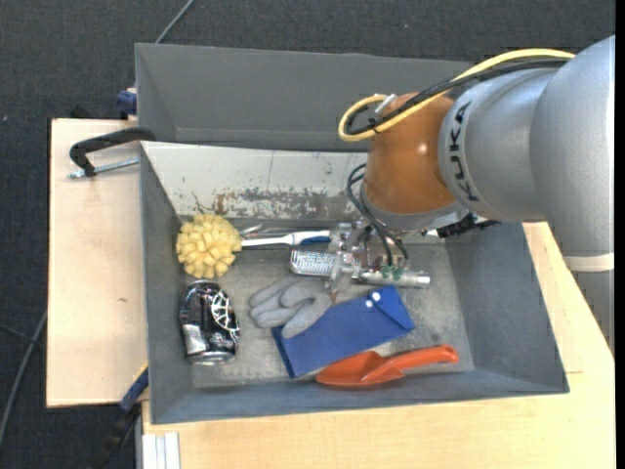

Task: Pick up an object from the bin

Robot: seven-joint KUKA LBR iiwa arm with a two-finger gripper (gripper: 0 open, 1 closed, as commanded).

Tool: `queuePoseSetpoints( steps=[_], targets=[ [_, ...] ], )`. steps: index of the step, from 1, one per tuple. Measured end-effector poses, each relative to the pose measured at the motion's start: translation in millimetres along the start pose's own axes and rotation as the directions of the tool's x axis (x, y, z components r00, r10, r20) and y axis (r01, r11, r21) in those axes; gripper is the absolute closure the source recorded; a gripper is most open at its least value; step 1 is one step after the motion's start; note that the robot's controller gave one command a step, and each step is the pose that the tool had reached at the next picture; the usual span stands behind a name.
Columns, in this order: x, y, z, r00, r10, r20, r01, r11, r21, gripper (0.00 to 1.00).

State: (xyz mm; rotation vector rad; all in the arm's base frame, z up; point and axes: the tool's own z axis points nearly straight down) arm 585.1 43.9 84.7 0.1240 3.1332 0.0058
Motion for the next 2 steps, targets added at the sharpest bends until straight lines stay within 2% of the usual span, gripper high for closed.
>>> queuePoseSetpoints(
  steps=[2],
  targets=[
    [-2.6, 1.0, -34.8, 1.000, -0.001, 0.010, 0.001, 1.000, -0.002, 1.00]
  ],
)
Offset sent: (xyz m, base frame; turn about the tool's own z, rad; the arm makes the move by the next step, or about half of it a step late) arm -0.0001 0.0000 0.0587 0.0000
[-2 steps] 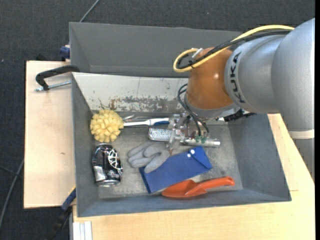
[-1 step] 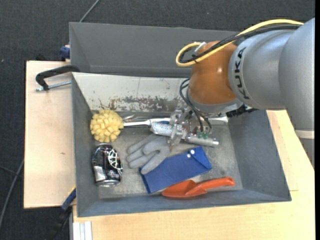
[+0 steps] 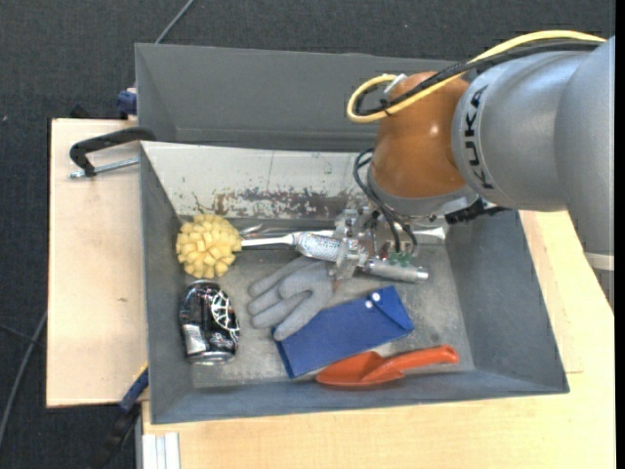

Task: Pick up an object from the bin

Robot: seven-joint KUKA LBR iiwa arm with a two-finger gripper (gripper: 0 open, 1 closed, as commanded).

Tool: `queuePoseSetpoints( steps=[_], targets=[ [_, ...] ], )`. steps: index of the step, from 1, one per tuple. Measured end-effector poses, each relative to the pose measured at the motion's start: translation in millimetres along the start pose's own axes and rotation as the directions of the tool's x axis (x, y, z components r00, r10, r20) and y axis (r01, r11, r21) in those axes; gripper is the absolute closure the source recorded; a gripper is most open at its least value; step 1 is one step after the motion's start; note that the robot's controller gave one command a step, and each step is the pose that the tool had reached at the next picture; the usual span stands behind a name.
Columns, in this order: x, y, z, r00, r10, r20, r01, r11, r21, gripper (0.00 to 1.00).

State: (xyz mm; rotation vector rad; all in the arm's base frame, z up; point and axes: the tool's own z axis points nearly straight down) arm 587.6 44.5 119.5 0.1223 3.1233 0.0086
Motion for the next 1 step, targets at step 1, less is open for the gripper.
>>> queuePoseSetpoints(
  steps=[1],
  targets=[
    [1.8, -0.1, -14.7, 1.000, 0.000, -0.008, 0.000, 1.000, 0.001, 1.00]
  ],
)
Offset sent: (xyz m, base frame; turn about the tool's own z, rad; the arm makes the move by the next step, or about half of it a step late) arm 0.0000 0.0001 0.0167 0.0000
